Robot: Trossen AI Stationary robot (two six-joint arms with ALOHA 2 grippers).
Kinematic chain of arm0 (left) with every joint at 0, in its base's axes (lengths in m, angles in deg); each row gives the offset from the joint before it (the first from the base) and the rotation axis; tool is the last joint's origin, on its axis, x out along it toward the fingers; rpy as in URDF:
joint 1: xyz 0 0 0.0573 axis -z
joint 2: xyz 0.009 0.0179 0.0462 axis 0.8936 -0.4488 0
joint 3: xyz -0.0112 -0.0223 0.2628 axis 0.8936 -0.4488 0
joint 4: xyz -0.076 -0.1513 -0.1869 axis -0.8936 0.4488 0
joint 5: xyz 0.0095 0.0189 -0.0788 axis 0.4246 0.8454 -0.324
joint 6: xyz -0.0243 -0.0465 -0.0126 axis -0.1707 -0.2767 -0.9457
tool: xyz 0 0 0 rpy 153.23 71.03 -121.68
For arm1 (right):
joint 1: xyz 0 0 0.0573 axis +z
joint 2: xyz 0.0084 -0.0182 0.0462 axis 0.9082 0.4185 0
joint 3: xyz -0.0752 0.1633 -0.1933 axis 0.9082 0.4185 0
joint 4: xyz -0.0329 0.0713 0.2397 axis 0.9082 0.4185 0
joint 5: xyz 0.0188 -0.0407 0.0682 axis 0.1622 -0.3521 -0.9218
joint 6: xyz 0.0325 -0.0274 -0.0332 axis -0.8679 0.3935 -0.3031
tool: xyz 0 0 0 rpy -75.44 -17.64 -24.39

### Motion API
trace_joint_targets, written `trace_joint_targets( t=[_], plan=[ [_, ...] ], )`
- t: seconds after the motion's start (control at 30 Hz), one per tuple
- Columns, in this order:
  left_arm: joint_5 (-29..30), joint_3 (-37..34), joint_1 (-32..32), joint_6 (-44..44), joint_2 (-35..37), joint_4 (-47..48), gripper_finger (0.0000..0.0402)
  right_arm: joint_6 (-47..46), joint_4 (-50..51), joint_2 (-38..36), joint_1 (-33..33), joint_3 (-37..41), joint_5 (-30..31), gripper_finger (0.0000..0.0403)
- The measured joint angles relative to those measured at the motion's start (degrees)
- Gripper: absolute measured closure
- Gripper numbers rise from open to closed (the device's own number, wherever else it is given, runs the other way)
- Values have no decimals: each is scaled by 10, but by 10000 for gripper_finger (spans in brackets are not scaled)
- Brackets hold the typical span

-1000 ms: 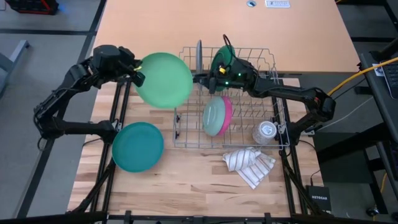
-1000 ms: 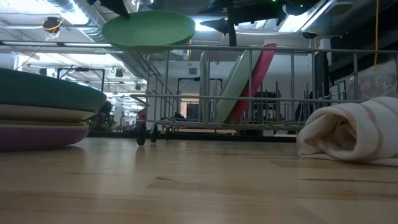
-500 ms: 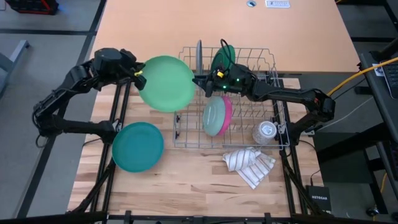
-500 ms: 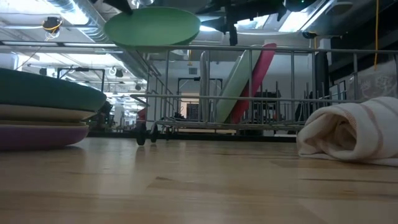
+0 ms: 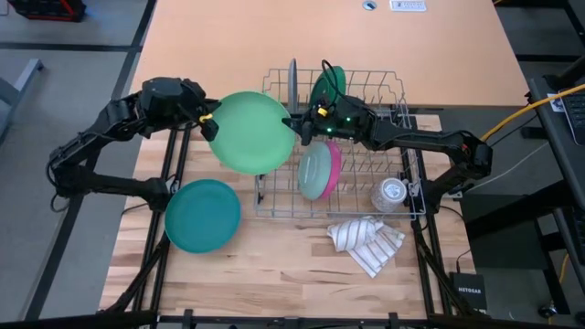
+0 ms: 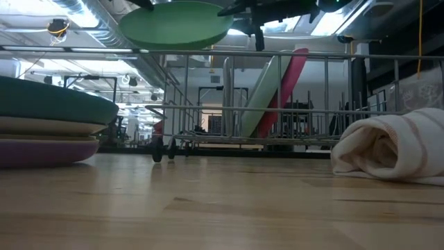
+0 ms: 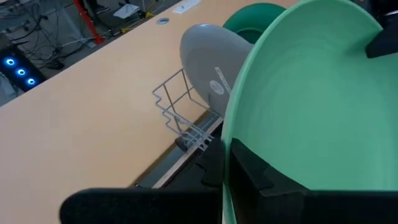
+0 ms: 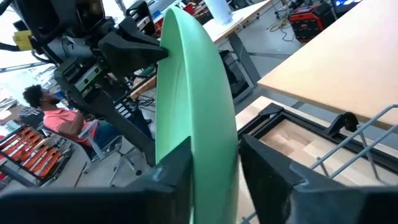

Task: Sort dishes
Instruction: Put the green plate in the dish rack

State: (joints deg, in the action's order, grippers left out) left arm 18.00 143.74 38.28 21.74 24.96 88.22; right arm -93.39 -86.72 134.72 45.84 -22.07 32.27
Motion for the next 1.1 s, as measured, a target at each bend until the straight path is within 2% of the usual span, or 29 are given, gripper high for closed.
trace_joint_targets(
  t=[0.13, 0.3, 0.43, 0.67, 0.77, 0.97, 1.1],
  plan=[
    [1, 0, 7, -2, 0, -2, 394, 8, 6, 0, -1, 0, -5, 327],
    [-5, 1, 17, 4, 1, -7, 375, 36, 20, 2, -3, 2, 26, 379],
    [-6, 1, 27, 28, 0, -18, 348, 45, 34, 2, -2, 1, 57, 382],
    [-2, 1, 39, 117, 1, -82, 285, 48, 45, 2, -2, 1, 59, 389],
    [0, 0, 47, 183, 2, -122, 266, 47, 45, 1, -1, 0, 56, 391],
    [4, 0, 79, 321, 13, -205, 254, 49, 43, 0, 0, -1, 37, 390],
    [-24, 0, 112, 338, 20, -216, 257, 49, 44, 0, 0, -1, 37, 391]
  ],
)
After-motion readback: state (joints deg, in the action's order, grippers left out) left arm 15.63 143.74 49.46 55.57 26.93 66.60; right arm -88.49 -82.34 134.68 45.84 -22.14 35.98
